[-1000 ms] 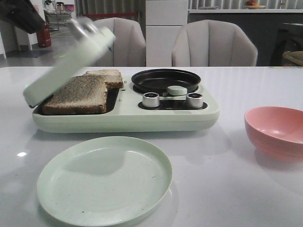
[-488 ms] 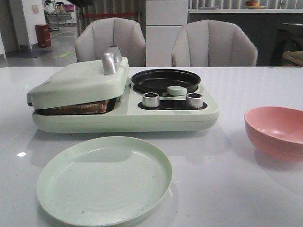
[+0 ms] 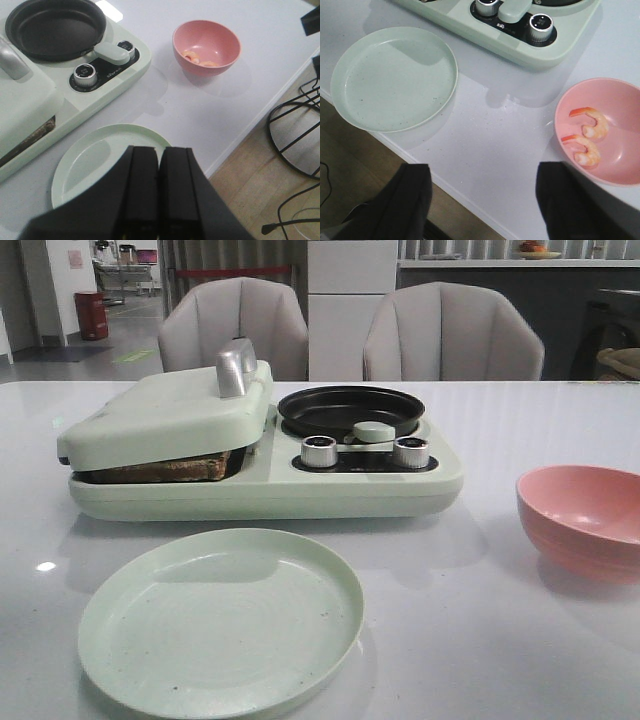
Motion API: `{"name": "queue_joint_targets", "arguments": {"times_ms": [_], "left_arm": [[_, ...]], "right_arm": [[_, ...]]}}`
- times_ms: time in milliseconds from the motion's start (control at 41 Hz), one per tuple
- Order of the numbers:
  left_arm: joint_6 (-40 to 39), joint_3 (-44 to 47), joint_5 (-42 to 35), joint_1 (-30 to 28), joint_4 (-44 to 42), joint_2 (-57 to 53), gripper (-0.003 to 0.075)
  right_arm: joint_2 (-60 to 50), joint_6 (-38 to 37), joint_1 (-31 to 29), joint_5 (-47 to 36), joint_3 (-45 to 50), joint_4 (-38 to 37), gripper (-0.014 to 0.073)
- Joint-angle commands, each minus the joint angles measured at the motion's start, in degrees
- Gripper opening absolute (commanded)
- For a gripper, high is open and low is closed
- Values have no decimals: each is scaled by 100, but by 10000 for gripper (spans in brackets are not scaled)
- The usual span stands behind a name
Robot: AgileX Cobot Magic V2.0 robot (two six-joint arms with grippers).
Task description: Make breakfast with bread and shrimp
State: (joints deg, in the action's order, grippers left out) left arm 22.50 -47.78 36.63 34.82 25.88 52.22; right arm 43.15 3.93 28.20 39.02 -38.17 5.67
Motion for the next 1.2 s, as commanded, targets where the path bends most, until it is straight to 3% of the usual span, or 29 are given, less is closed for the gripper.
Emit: {"name": "queue_joint_targets", "arguments": {"times_ms": [0,220,463,878,1171], "left_arm": [[5,263,-489,65,253,-677,100],[5,930,-489,65,291,-1881,100],[5,1039,-508,65,291,-2188,100],[5,1039,-533,65,291,-2176,100],[5,1039,-496,65,291,-2176,99]], "right_arm": [[-41,8,-16,-373,-157,10,538],[-41,8,-16,-367,-152,17,538],[188,-94,-166,-332,-204,41,538],[2465,-178,-2815,688,-1462,41,538],[4062,34,-3392,449,-2199,41,538]]}}
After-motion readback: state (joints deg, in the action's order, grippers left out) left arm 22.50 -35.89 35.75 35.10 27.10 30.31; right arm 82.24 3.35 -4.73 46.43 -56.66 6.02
